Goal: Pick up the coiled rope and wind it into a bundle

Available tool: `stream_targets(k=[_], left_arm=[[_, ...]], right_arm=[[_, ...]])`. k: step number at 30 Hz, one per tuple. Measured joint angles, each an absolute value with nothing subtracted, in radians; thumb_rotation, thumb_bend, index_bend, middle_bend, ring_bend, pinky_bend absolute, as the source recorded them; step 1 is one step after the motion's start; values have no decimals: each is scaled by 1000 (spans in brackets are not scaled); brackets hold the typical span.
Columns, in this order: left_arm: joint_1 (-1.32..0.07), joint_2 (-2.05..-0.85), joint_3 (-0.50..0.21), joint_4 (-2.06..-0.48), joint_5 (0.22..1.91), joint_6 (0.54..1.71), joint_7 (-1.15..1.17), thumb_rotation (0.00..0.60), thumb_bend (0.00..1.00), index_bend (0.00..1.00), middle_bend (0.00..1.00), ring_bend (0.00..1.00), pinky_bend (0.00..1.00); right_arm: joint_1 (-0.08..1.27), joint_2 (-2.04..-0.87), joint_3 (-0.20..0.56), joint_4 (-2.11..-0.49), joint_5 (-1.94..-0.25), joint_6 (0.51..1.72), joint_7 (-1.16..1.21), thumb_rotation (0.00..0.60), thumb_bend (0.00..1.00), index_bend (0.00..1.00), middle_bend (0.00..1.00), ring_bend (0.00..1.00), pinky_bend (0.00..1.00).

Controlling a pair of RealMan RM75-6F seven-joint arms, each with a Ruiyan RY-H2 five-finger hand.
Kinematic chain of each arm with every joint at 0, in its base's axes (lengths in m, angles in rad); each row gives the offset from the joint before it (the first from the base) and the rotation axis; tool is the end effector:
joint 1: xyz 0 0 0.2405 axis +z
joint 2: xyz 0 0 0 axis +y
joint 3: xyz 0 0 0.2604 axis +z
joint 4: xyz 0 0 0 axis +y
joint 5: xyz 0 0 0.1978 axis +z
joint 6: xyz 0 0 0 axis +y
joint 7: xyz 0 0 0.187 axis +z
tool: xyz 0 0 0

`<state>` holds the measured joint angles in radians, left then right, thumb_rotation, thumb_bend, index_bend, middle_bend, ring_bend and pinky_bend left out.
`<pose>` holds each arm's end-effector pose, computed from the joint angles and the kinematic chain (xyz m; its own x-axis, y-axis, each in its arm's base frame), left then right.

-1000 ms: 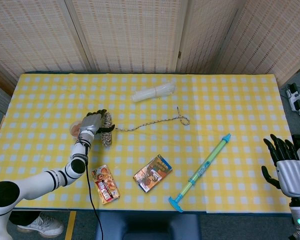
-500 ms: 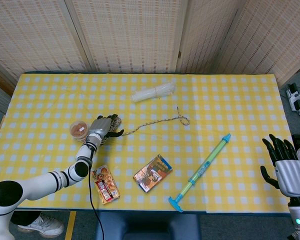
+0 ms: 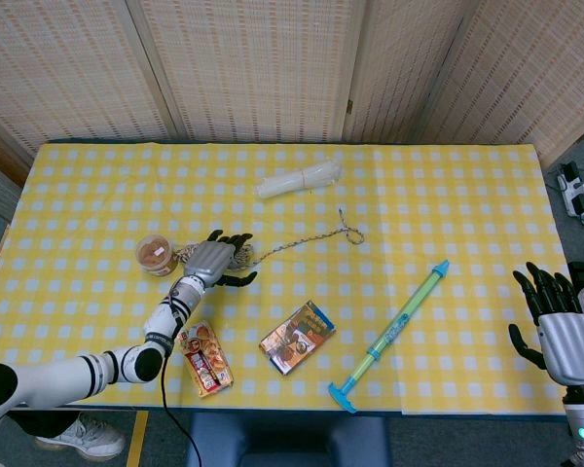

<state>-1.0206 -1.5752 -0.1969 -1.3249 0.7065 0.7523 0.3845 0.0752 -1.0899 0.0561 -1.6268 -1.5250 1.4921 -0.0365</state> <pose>-0.1079 0.4439 -0.0400 0.4335 0.3979 0.8086 0.8941 -0.3018 -0.3308 -0.3055 -0.2214 0.1804 0.4425 0.0091 0.8967 -0.8963 -0.0257 0.4426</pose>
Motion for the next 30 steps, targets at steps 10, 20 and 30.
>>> stream_targets(k=[10,20,30], left_arm=[[-963,-1649,-138,-1174,806,891,449,600,354,187,186,198,99],[-943,-1721,-143,-1042,823,871,467,600,357,287,250,253,130],[-938,-1764,-173,-973,830,832,462,600,384,321,289,288,166]], right_arm=[[78,-1096,54,-1620,-1534,1490,-29,600,465,0,0,48,0],[72,-1095,52,-1621,-1534,1496,-26,600,465,0,0,49,0],[70,-1097,51,-1615,-1527,1492,-23,600,465,0,0,50,0]])
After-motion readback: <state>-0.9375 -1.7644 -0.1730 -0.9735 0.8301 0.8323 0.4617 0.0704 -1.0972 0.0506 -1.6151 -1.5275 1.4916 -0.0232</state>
